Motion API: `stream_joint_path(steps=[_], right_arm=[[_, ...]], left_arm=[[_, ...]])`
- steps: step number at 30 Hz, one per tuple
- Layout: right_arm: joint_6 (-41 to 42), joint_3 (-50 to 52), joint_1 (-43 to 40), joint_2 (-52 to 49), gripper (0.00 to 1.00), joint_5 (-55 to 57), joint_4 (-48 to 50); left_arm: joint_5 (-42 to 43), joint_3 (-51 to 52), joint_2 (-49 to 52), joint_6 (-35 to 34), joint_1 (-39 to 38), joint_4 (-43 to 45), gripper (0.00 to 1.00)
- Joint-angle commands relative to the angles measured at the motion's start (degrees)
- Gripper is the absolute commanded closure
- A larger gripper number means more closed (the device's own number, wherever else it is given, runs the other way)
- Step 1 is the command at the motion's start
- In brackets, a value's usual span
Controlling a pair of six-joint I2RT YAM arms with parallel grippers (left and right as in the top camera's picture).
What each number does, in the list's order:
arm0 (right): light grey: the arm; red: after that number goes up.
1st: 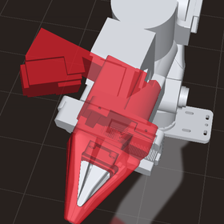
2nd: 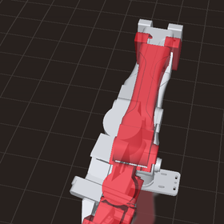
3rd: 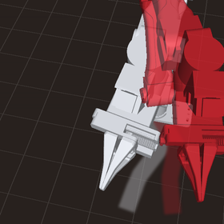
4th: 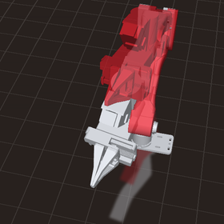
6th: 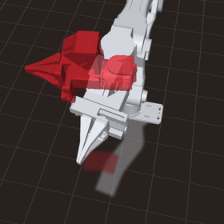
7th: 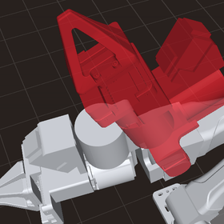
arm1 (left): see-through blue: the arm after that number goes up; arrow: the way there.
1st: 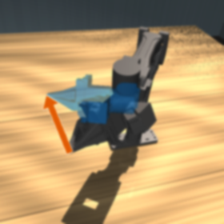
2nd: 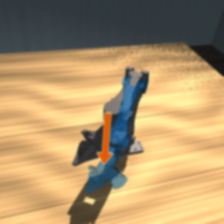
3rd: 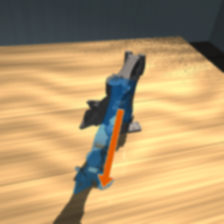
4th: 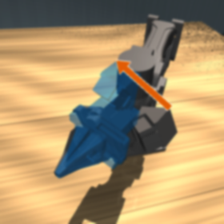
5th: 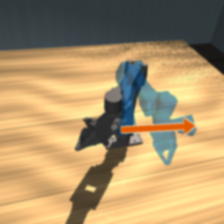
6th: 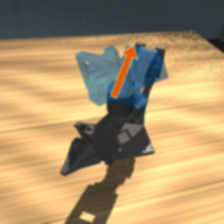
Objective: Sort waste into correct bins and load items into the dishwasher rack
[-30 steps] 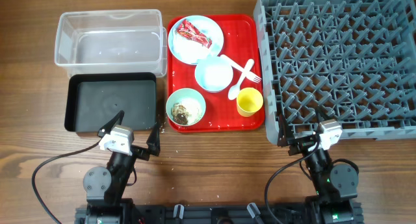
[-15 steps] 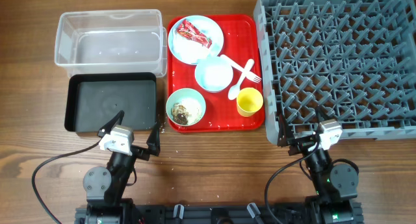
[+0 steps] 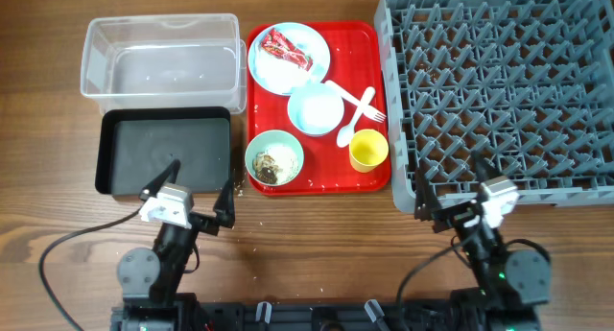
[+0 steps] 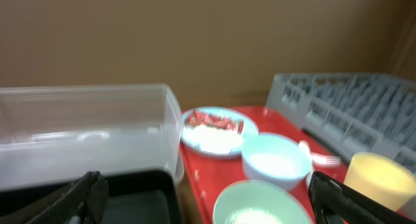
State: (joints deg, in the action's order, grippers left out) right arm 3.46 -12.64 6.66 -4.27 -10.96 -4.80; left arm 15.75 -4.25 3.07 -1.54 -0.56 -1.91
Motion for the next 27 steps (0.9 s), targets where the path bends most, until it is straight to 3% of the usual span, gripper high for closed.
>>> stream_joint_path(steps=[1, 7, 8, 10, 12, 14, 16, 19, 22, 23, 27], right_arm=[[-5.3, -12.9, -0.2, -9.0, 0.0, -1.2, -3.8], [-6.0, -37.7, -0.2, -35.8, 0.0, -6.2, -19.8], [-5.9, -41.5, -0.2, -40.0, 0.0, -7.1, -23.4], [-5.8, -50.2, -0.2, -50.1, 0.0, -10.8, -32.3], [-5.8, -50.9, -0.2, -53.4, 0.0, -13.2, -32.4], [-3.2, -50.9, -0.2, -55.4, 0.0, -14.8, -32.2], [3.6, -50.9, -0.2, -56.7, 0.0, -15.3, -32.8], [4.1, -50.9, -0.2, -56.9, 0.0, -15.2, -32.6], [4.1, -50.9, -0.2, -56.9, 0.0, -14.6, -32.7], [4.1, -50.9, -0.2, -56.9, 0.0, -14.6, -32.9], [4.1, -50.8, -0.2, -57.2, 0.0, -14.4, -33.8]], left_arm=[[0.4, -14.4, 11.8, -2.8, 0.4, -2.6, 0.0], [4.6, -48.0, 48.3, -2.8, -1.9, -17.2, 0.0], [4.6, -55.4, 55.8, -2.8, -3.2, -21.8, 0.0], [-0.5, -85.1, 82.1, -2.7, -8.6, -43.6, 0.0], [-0.8, -103.8, 96.7, -1.6, -11.5, -55.9, 0.0], [-0.8, -118.2, 108.5, -1.5, -14.1, -62.1, 0.0], [-0.6, -121.3, 114.7, -1.6, -16.4, -59.0, 0.0], [-0.7, -121.3, 122.0, -3.3, -18.5, -53.0, 0.0], [-14.5, -121.3, 129.7, -31.2, -19.7, -52.3, 0.0], [-17.2, -121.3, 131.8, -36.4, -20.5, -52.2, 0.0], [-21.9, -121.3, 137.7, -43.3, -22.5, -49.4, 0.0]])
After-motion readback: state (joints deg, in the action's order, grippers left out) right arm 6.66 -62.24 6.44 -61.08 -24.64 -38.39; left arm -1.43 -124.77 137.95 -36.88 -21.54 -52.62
